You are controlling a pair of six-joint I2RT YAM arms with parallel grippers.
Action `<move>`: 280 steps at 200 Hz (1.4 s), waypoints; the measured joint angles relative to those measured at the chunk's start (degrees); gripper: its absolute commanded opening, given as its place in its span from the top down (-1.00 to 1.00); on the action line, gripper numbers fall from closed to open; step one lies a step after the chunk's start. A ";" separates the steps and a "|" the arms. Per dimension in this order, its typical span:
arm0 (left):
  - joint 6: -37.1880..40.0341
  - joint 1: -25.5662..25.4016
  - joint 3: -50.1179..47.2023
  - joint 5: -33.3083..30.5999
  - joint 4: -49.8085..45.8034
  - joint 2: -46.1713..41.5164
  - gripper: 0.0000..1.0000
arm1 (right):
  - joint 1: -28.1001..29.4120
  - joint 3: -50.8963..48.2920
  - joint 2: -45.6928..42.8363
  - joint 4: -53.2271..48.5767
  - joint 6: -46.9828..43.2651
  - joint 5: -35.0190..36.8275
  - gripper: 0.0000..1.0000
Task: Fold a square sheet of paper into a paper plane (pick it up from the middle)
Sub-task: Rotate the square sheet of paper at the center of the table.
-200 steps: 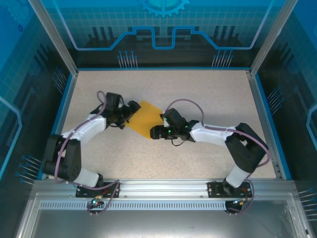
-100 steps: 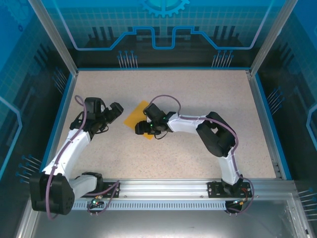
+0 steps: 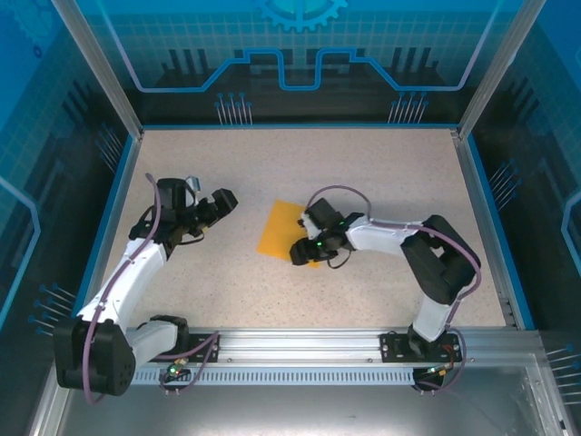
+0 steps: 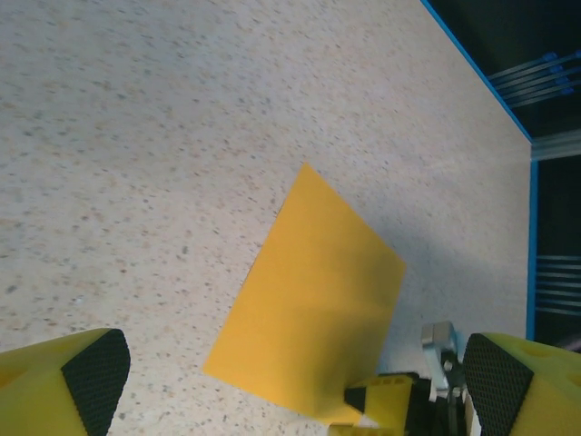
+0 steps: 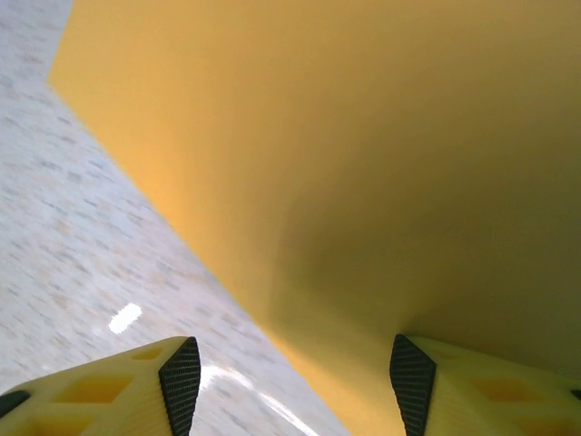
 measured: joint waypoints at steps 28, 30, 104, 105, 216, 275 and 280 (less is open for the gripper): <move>1.01 -2.86 -0.07 1.05 0.52 0.44 -0.97 | -6.54 0.11 -1.36 -6.16 -4.66 1.44 -0.28; 1.03 -3.02 -0.09 1.11 0.52 0.50 -0.97 | -6.84 0.20 -1.38 -6.54 -4.94 1.55 -0.29; 3.04 -3.65 -0.28 0.48 0.31 1.09 -0.97 | 3.52 12.52 0.96 -6.01 5.55 5.03 -0.30; 3.13 -3.65 -0.28 0.42 0.28 1.09 -0.97 | 3.78 12.96 1.33 -5.81 5.84 5.20 -0.30; 4.02 -3.65 -1.05 -0.48 -1.09 1.75 -0.97 | 3.74 5.88 5.35 2.27 6.75 2.12 -0.30; 5.31 -3.65 -1.01 -0.55 -2.64 1.92 -0.97 | -0.66 5.05 4.24 -1.86 -2.47 -2.27 -0.25; 5.33 -3.65 -1.01 -0.55 -2.69 1.90 -0.97 | -0.83 5.31 4.24 -2.51 -2.91 -2.23 -0.24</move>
